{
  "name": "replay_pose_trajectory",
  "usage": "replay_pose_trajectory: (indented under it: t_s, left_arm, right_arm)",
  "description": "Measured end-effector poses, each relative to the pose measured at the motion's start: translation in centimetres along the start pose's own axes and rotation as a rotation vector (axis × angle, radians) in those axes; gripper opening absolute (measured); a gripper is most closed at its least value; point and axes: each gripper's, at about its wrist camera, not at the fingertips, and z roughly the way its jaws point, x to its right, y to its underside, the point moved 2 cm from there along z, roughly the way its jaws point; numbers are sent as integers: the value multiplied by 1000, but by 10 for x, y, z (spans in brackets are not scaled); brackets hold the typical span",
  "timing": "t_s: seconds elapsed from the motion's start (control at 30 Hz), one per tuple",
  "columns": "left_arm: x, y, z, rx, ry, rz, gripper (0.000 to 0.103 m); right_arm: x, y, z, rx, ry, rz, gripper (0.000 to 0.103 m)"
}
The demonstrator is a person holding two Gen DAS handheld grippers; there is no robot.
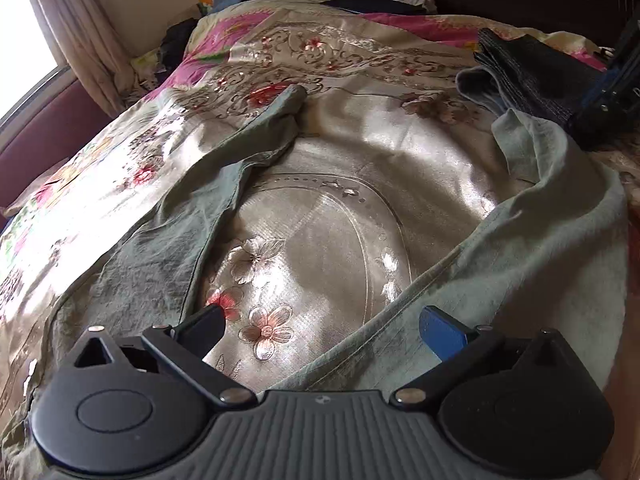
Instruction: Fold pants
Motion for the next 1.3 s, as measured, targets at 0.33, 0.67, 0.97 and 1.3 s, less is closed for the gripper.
replay_pose_trajectory:
  t_s: [0.33,0.67,0.97,1.3]
  left_arm:
    - [18,10,17,-32,98,219,103]
    - [17,13,11,-23,112,247,46]
    - [4,7,12,-19,45,160,19]
    - [-31,10,17,-18,-176,27,24]
  right_arm:
    - [-22,-55,89,-86,68,-220,35]
    - [-24,-61,97,-126,102,-288,15]
    - [18,-106,71,-54,-35,-39,1]
    - [20,-121,90,77,153,-15,37]
